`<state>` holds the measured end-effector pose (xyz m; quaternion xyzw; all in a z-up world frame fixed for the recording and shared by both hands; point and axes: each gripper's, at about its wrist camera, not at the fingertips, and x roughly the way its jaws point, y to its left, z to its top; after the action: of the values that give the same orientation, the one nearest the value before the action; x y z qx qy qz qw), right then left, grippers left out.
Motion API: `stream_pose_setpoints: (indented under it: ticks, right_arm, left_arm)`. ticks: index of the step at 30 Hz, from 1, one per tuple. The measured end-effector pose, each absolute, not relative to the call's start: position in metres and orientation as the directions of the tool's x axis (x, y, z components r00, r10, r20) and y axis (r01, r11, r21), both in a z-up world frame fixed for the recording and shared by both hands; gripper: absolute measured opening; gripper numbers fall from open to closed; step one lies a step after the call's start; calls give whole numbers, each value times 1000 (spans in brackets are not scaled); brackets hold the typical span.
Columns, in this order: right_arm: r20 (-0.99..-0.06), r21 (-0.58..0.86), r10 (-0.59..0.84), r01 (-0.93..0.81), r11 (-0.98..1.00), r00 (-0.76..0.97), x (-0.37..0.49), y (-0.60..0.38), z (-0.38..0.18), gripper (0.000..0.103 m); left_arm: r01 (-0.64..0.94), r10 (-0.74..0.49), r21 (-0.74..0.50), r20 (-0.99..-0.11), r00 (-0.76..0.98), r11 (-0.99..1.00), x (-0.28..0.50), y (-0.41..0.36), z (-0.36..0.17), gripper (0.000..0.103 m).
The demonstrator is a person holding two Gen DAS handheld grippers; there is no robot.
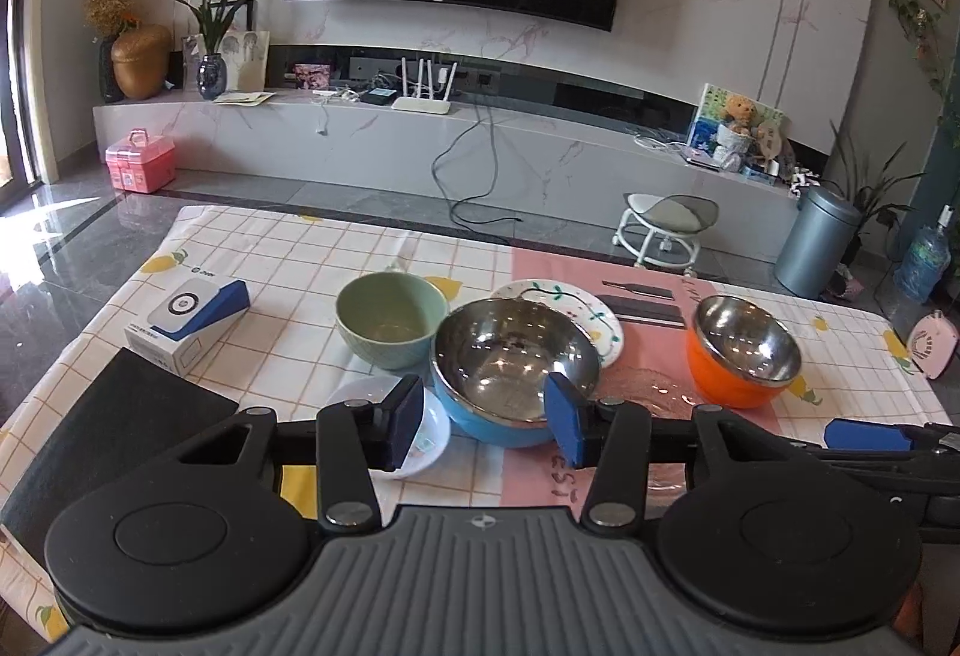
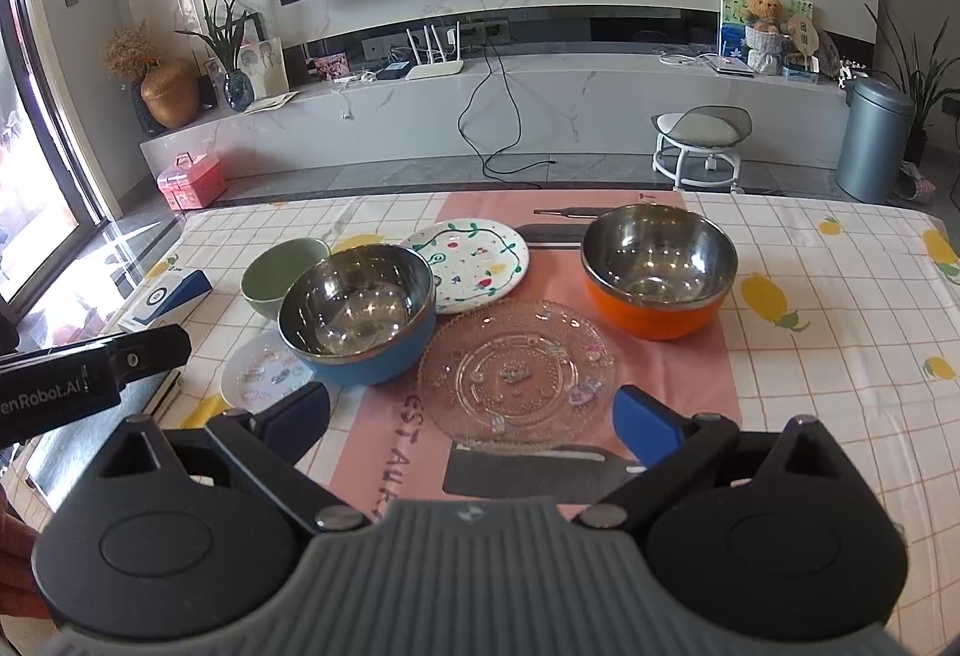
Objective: Organize plates and bowls
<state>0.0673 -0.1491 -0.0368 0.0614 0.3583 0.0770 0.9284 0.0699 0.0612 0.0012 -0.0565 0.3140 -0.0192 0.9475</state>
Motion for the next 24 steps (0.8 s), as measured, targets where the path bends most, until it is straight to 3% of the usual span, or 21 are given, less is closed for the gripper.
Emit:
stream_pose_setpoints:
  ticks: [10,20,24]
  right_arm:
    - [-696,189,184,-71,980,694,138,-121,-58,93]
    - [-742,279,238,-35,960,626,197,-116,-80,75]
    - [-767,330,270,-3,944,582,217,-118,-93,62]
  left_arm:
    - [-86,-69,-197,-665,744,977,131,85,-19,63]
    - [-142,-143,-327,-710,689,934,179,99,-48,67]
    - [-157,-172,-358,-731,661,920,192,99,-62,66]
